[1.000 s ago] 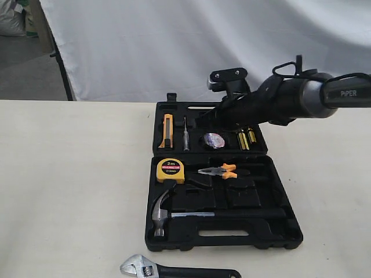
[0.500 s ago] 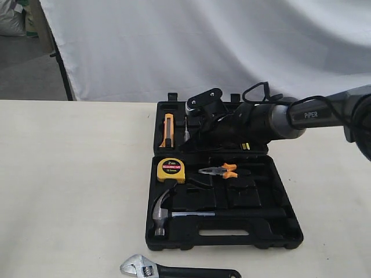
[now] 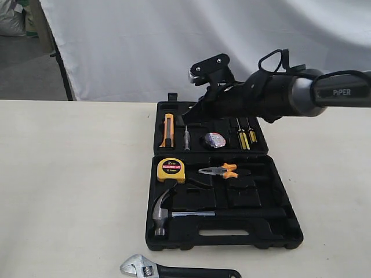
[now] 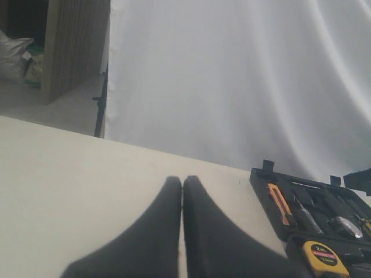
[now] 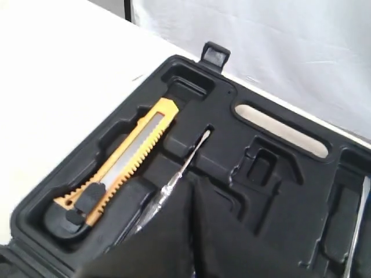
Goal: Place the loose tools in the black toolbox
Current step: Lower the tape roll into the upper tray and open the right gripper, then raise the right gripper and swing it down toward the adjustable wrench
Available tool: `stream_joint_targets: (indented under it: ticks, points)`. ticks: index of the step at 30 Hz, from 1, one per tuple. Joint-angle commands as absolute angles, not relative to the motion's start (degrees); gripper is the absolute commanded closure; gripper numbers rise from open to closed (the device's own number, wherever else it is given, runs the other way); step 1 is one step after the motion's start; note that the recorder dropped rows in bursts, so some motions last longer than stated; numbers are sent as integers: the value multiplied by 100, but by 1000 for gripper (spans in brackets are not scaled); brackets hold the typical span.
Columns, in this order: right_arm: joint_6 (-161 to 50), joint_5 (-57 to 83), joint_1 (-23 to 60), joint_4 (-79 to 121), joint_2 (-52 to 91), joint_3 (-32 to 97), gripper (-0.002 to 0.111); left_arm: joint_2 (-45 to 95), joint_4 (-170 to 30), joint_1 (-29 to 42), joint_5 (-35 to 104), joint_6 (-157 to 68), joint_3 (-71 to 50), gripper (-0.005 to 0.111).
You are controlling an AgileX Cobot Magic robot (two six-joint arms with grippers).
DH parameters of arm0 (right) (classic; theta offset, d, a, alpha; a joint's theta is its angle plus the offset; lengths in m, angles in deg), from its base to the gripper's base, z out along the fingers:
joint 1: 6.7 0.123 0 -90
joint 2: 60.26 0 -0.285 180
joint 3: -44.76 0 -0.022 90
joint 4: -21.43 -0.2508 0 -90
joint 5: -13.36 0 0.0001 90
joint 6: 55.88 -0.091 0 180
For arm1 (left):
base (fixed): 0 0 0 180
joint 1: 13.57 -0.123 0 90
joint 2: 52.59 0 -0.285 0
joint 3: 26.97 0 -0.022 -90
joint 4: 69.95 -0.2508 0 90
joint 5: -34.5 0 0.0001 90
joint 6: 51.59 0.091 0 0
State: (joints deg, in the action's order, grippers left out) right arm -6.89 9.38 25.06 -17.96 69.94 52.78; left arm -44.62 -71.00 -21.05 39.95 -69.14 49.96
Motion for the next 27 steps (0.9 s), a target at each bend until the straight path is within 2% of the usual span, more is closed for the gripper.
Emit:
stream_joint_targets:
  ticks: [1,8,17,27]
  points:
    - [-683,1102,2469,-1750,7397,5275,109,-4480,-7125,-2250,3954,-6941,4981,106]
    - [-656,1151,2469,-1750,8034,5275,109,-4480,-7125,-2250,3954,-6941,4981,106]
    - [-656,1127,2469,-1750,7585,5275,109,-4480,-7125,-2250,3954,-6941,4981,106]
    - [-656,-776,2469,-1656,6220,5275,109,-4480,-7125,-2250,3954,-6941,4981,106]
